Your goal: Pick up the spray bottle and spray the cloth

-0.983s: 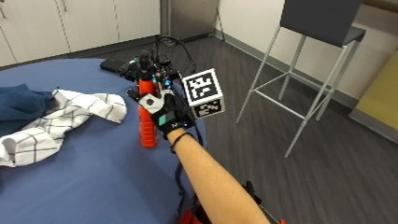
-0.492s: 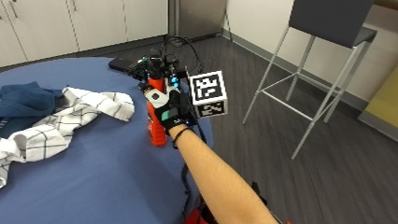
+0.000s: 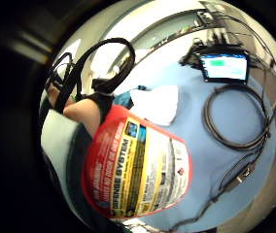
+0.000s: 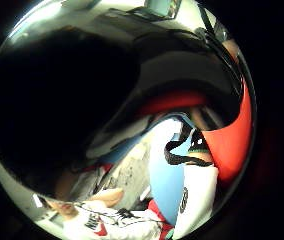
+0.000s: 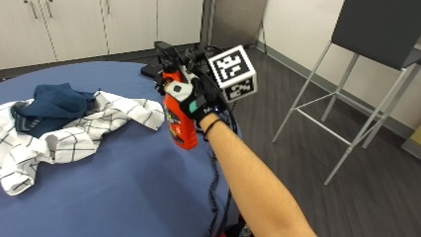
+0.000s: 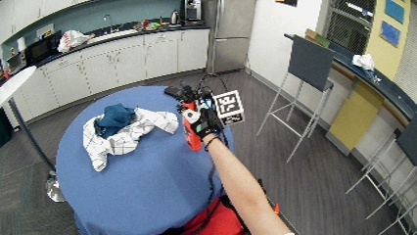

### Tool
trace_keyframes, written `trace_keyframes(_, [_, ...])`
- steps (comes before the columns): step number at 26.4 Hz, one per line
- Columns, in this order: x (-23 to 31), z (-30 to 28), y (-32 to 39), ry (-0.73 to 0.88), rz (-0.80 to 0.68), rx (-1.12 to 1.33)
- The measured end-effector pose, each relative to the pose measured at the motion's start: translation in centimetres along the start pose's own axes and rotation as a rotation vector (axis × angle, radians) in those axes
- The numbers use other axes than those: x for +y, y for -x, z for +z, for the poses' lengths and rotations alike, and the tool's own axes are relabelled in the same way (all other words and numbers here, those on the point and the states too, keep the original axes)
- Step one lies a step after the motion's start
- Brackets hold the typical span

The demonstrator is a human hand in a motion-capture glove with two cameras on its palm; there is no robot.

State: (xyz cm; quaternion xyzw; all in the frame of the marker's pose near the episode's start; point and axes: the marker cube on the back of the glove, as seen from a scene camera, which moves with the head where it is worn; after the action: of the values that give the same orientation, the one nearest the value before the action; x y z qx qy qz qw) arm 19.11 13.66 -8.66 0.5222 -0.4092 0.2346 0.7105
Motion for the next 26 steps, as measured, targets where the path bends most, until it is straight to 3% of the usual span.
trace_keyframes(5, [-3.2, -0.4, 5.1, 0.194, -0.008, 0.127])
trace_keyframes(15, [-4.3, -1.1, 7.6, 0.414, 0.091, 0.202])
trace_keyframes(26, [0.0, -0.5, -1.0, 0.571, 0.270, 0.371])
